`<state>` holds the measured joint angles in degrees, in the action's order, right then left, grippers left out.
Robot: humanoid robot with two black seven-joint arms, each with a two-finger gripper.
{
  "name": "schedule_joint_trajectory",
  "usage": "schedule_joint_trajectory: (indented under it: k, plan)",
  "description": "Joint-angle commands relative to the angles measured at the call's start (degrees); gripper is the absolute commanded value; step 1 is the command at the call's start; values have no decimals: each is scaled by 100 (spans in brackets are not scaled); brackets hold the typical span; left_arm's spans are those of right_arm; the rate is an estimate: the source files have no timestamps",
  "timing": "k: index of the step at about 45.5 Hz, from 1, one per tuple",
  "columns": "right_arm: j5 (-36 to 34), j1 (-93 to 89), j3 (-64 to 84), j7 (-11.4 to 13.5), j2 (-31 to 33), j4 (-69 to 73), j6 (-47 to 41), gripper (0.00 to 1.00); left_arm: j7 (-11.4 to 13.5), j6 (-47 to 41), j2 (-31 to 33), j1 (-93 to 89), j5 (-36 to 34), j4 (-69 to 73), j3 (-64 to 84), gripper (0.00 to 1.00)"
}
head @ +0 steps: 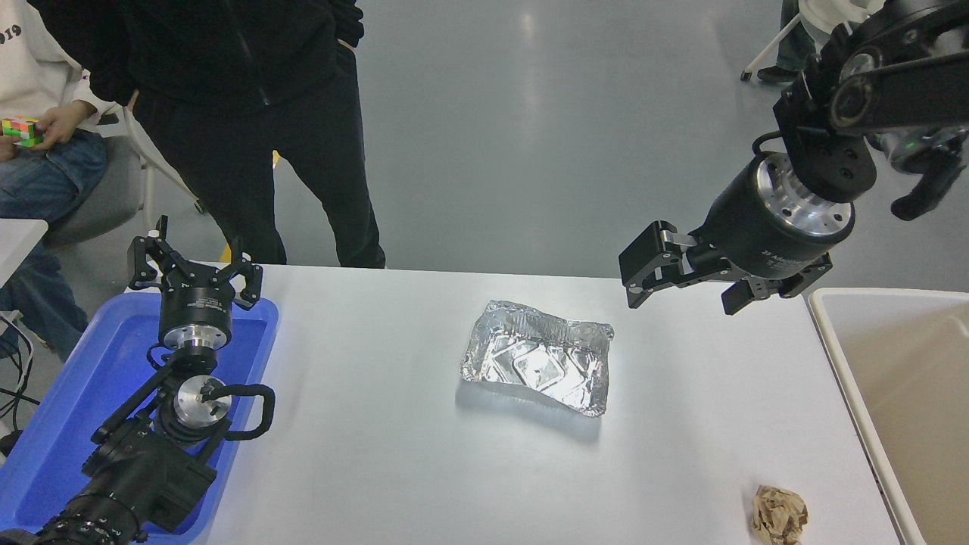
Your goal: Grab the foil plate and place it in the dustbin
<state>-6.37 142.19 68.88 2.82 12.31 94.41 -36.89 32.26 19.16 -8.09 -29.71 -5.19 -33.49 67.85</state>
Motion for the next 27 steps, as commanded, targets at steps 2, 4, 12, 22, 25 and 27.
schedule_joint_trajectory:
  k: [2,4,12,22,25,27]
  plan:
    - [31,-218,-15,0,17,-81,6,100,9,0,9,0,0,0,18,99]
    - [40,-253,-15,0,26,-81,6,100,9,0,9,0,0,0,18,99]
    - [180,-262,-32,0,158,-142,-12,100,0,0,0,0,0,0,0,99]
    - [198,-262,-41,0,211,-151,-20,100,0,0,0,0,0,0,0,99]
    - [189,-262,-50,0,211,-151,-12,100,0,0,0,0,0,0,0,99]
    - [180,-262,-50,0,202,-151,-3,100,0,0,0,-9,0,0,0,99]
